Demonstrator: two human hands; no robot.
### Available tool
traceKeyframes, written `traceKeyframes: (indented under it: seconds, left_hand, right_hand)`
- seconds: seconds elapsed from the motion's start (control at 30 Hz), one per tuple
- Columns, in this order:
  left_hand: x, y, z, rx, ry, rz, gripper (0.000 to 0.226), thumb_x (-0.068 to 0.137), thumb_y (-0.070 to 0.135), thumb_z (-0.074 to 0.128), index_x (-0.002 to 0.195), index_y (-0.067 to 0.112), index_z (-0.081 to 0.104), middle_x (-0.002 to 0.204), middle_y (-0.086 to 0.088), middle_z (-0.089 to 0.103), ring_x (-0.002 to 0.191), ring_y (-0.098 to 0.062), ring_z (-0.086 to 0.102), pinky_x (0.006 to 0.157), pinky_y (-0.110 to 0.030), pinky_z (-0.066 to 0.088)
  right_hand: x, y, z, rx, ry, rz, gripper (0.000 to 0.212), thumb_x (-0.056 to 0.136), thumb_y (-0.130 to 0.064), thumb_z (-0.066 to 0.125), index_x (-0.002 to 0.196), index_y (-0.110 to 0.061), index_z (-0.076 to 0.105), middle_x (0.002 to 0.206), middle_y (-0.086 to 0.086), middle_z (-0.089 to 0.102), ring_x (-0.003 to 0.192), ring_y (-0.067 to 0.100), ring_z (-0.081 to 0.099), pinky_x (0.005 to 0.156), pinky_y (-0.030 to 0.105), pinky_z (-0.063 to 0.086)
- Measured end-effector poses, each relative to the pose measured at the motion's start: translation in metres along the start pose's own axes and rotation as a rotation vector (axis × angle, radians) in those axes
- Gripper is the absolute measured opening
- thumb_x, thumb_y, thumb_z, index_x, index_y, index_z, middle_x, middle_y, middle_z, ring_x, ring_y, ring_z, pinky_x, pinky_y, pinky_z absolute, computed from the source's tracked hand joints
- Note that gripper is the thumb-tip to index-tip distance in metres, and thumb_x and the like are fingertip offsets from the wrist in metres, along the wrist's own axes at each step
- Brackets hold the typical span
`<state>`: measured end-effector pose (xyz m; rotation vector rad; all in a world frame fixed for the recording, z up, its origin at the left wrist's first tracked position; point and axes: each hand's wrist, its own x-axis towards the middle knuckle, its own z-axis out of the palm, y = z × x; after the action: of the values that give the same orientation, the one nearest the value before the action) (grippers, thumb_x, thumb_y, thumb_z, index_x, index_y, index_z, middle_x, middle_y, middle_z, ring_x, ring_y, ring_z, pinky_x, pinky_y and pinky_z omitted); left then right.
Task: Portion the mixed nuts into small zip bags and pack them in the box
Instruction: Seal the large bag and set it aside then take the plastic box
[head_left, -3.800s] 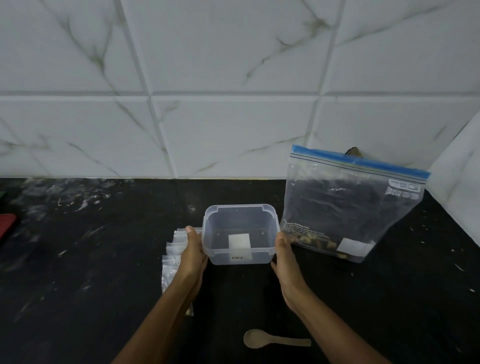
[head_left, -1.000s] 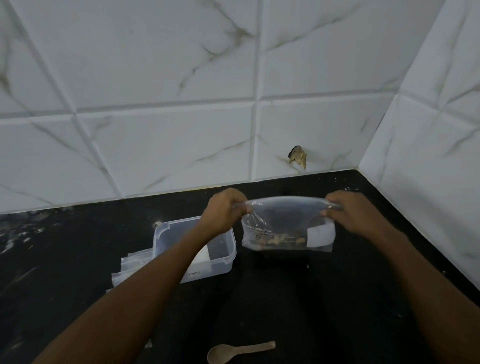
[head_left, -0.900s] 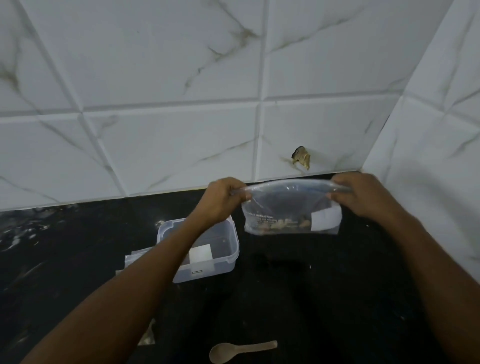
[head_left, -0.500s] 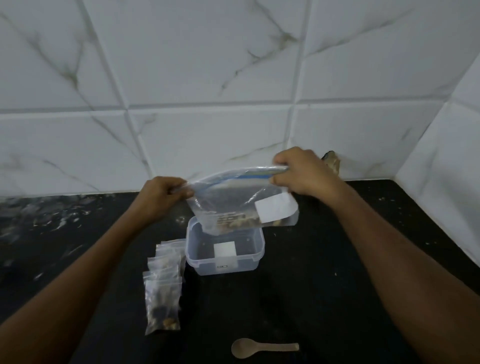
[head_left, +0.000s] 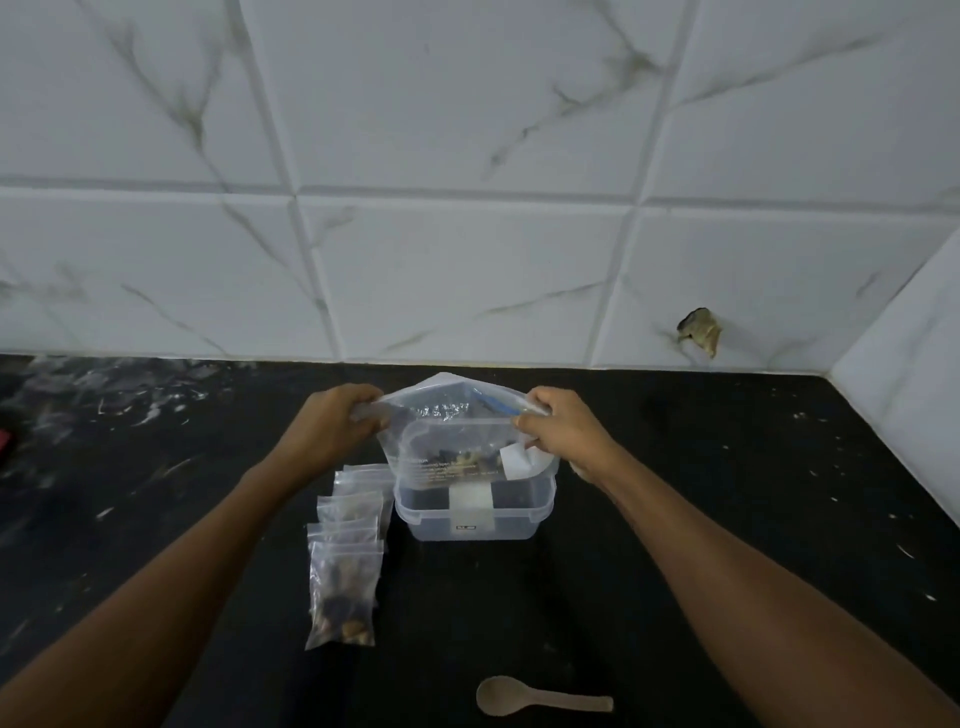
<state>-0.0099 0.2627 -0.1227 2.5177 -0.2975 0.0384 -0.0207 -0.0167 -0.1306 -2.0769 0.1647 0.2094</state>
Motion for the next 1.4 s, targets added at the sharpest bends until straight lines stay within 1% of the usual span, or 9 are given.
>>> traceKeyframes:
  seconds: [0.3,0.47,0.6,0.77,0.87,1.03,1.17,1.3,1.4]
  left_hand:
    - [0.006,0.0,0.008,0.137,-0.136,0.06,0.054,0.086,0.025,0.068,0.136,0.027,0.048,0.124,-0.002,0.062,0.104,-0.021,0.061,0.086,-0.036,0.051]
    - [0.007,0.001,0.007,0.265,-0.208,0.112,0.048,0.091,0.036,0.063,0.136,0.033,0.049,0.128,0.0,0.062,0.112,-0.02,0.06,0.093,-0.038,0.051]
    - [0.009,0.008,0.011,0.368,-0.158,0.163,0.043,0.095,0.035,0.057,0.137,0.03,0.05,0.128,-0.001,0.061,0.109,-0.021,0.062,0.092,-0.037,0.05]
    - [0.015,0.027,0.019,0.345,-0.291,0.09,0.099,0.068,0.069,0.043,0.155,0.029,0.017,0.157,-0.004,0.03,0.144,-0.026,0.028,0.119,-0.053,0.014]
    - [0.017,0.031,0.03,0.489,-0.314,0.162,0.104,0.076,0.079,0.048,0.156,0.03,0.005,0.162,0.002,0.019,0.15,-0.024,0.014,0.118,-0.061,-0.005]
    - [0.036,0.028,0.037,0.588,-0.288,0.186,0.081,0.092,0.053,0.056,0.156,0.025,0.013,0.159,0.002,0.029,0.149,-0.019,0.022,0.117,-0.064,-0.002]
    - [0.048,0.027,0.044,0.559,-0.342,0.165,0.083,0.091,0.048,0.059,0.156,0.023,0.013,0.16,0.0,0.028,0.149,-0.02,0.022,0.116,-0.065,-0.006]
    - [0.053,0.021,0.048,0.482,-0.427,0.098,0.089,0.087,0.046,0.065,0.155,0.026,0.012,0.16,0.0,0.026,0.149,-0.023,0.022,0.114,-0.064,-0.008]
    - [0.054,0.013,0.052,0.299,-0.468,0.032,0.09,0.082,0.039,0.073,0.152,0.03,0.018,0.152,-0.005,0.039,0.136,-0.028,0.04,0.115,-0.059,0.02]
  right_hand:
    - [0.002,0.005,0.024,0.108,-0.228,0.163,0.028,0.081,-0.006,0.059,0.108,-0.012,0.056,0.112,0.016,0.062,0.102,0.032,0.065,0.088,0.053,0.054]
    - [0.001,0.003,0.031,-0.561,0.126,-0.169,0.02,0.088,-0.013,0.06,0.105,-0.013,0.051,0.101,0.006,0.058,0.084,0.021,0.057,0.06,0.027,0.043]
    - [0.006,0.01,0.013,-0.829,0.359,-0.339,0.024,0.091,-0.014,0.058,0.114,-0.016,0.051,0.11,0.007,0.055,0.095,0.023,0.053,0.071,0.029,0.046]
    - [0.012,0.021,0.012,-0.81,0.469,-0.347,0.04,0.087,-0.012,0.066,0.122,-0.02,0.05,0.122,0.011,0.048,0.1,0.027,0.053,0.072,0.032,0.053]
    - [0.017,0.029,0.013,-0.857,0.43,-0.314,0.041,0.087,-0.015,0.065,0.124,-0.021,0.049,0.131,0.012,0.044,0.11,0.031,0.05,0.08,0.035,0.051]
    - [0.029,0.033,0.013,-0.99,0.263,-0.399,0.058,0.087,0.002,0.053,0.139,-0.02,0.039,0.154,0.012,0.029,0.144,0.04,0.017,0.114,0.05,0.025]
    - [0.04,0.028,0.004,-1.02,0.021,-0.343,0.062,0.092,-0.007,0.047,0.148,-0.019,0.022,0.16,0.005,0.015,0.148,0.035,-0.003,0.12,0.051,0.006]
    - [0.048,0.027,-0.008,-0.766,-0.185,-0.17,0.07,0.091,-0.014,0.048,0.151,-0.032,0.014,0.162,0.003,-0.001,0.147,0.037,0.001,0.116,0.052,0.017]
    - [0.047,0.031,-0.009,-0.425,-0.173,-0.083,0.085,0.09,-0.007,0.054,0.151,-0.042,0.007,0.161,0.005,-0.012,0.146,0.031,0.017,0.105,0.037,0.036]
